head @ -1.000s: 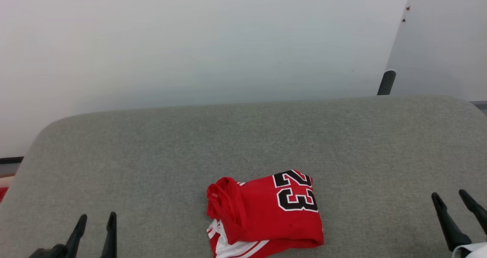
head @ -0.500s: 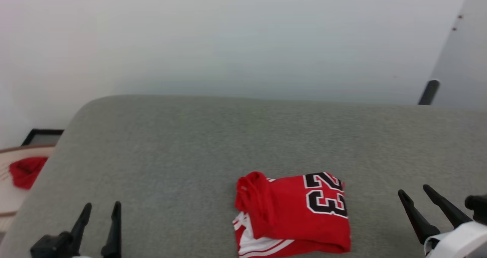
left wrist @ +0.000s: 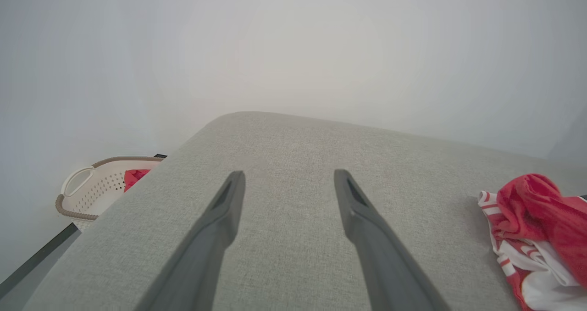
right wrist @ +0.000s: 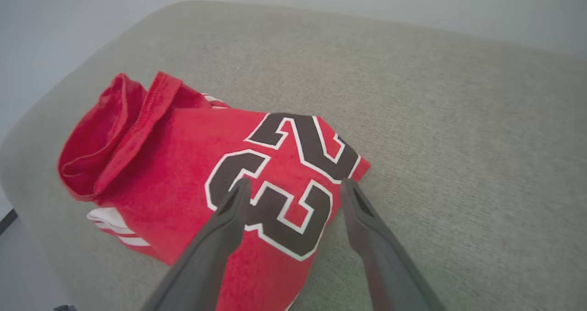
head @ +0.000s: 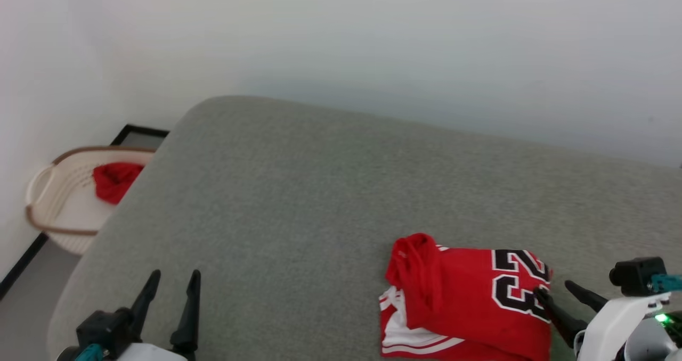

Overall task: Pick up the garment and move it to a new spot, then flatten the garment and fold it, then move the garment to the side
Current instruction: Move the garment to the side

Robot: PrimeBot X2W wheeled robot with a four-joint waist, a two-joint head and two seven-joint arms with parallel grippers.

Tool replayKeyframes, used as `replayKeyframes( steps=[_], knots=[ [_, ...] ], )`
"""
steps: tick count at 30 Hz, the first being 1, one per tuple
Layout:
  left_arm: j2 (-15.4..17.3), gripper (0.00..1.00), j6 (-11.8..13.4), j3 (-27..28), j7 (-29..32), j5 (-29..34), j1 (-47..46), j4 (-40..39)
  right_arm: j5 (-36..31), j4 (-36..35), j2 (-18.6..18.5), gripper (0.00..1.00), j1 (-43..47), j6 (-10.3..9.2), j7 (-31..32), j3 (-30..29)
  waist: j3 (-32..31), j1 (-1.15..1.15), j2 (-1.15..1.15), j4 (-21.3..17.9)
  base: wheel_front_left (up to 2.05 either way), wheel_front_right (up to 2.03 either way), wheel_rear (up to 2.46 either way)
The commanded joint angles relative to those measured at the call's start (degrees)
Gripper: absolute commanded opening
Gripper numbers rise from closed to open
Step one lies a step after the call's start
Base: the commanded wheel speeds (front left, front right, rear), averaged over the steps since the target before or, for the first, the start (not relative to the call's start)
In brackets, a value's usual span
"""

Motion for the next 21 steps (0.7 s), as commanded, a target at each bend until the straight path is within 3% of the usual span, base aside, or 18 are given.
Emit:
replayKeyframes(
  steps=[1, 11, 21],
  knots=[
    [-0.30, 1.00, -0.14, -0.22, -0.14, -0.27, -0.85, 0.19, 0.46, 0.50, -0.07, 1.00, -1.06, -0.06, 1.35, -0.52, 2.22, 0.00, 0.00, 2.02, 0.00, 0.00, 0.00],
    [-1.69, 1.00, -0.20, -1.44, -0.91, -0.79, -3.15, 1.80, 0.05, 2.45, 0.98, 1.00, -1.97, -0.06, 12.89, -3.27, 5.79, 0.00, 0.00, 2.91, 0.00, 0.00, 0.00],
    [-2.23, 1.00, -0.39, -2.42, -1.35, -1.25, -4.84, 3.33, -1.74, 3.80, 3.53, 1.00, -1.67, -0.07, 19.82, -5.99, 7.57, 0.00, 0.00, 3.31, 0.00, 0.00, 0.00]
  ],
)
